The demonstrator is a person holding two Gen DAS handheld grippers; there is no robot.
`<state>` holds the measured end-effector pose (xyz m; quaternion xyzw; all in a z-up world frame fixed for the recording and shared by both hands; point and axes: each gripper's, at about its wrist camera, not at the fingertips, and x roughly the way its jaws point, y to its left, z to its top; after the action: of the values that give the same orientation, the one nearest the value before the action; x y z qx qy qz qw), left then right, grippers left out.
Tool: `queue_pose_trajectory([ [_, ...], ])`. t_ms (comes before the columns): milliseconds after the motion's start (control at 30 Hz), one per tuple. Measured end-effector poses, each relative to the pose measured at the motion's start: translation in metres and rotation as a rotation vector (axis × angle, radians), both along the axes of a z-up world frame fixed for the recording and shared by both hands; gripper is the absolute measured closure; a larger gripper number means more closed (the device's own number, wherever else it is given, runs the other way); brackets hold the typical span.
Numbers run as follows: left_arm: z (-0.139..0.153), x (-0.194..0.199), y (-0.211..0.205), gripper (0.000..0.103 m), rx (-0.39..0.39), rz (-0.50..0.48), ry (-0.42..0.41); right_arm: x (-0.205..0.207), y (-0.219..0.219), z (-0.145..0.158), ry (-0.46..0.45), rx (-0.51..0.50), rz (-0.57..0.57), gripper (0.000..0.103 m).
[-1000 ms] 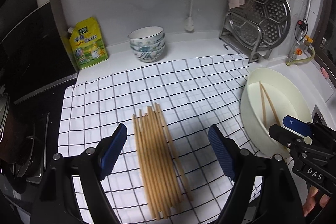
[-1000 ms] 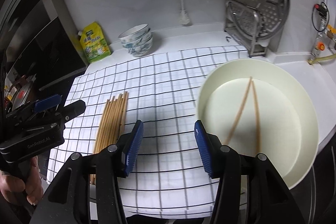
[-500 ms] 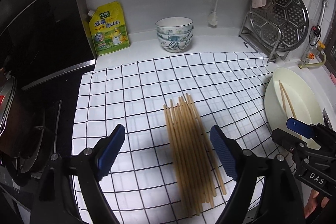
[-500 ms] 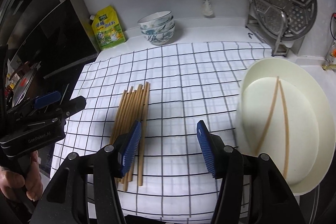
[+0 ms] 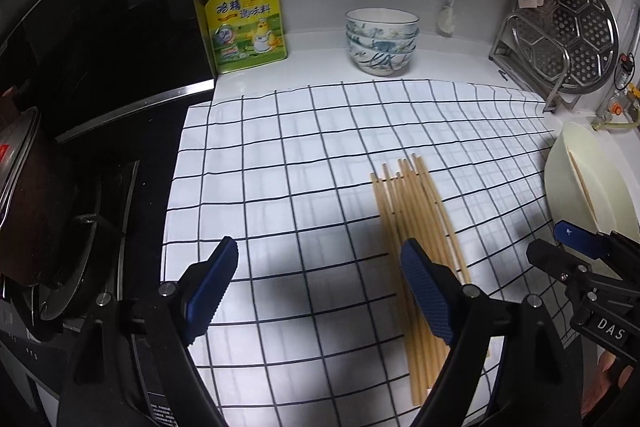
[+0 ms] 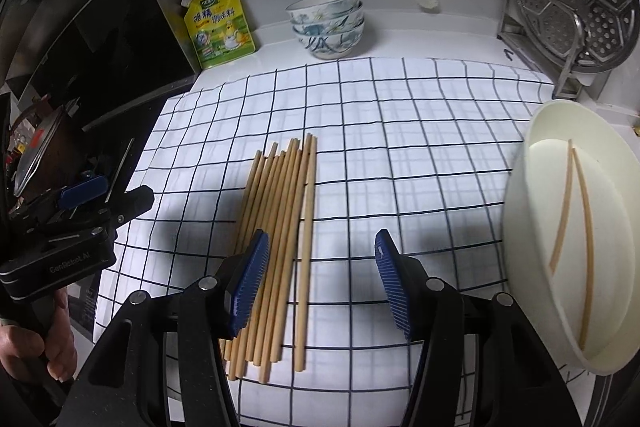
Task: Organize utensils
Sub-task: 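Lower both tools onto the remaining chopsticks on the cloth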
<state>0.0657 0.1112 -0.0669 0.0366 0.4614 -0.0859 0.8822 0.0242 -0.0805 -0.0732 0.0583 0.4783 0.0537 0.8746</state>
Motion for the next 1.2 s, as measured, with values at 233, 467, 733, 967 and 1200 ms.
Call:
queue_pose_trajectory([
  [233, -0.015, 0.002, 0.019, 0.021, 0.011, 0.031, 0.023, 0.008, 0.011, -0.016, 0.028, 0.003, 0.013, 0.05],
  [467, -0.031, 0.004, 0.031, 0.021, 0.012, 0.06, 0.049, 0.014, 0.022, -0.034, 0.065, 0.001, 0.034, 0.05],
  [733, -0.043, 0.001, 0.023, 0.021, 0.004, 0.03, 0.068, 0.018, 0.02, -0.051, 0.095, -0.009, 0.016, 0.05],
  [967, -0.053, 0.002, 0.011, 0.021, -0.004, -0.001, 0.085, 0.018, 0.011, -0.068, 0.121, -0.023, -0.016, 0.05],
  [1200, -0.061, 0.001, 0.001, 0.021, -0.008, -0.031, 0.103, 0.018, 0.009, -0.077, 0.125, -0.043, -0.023, 0.05],
])
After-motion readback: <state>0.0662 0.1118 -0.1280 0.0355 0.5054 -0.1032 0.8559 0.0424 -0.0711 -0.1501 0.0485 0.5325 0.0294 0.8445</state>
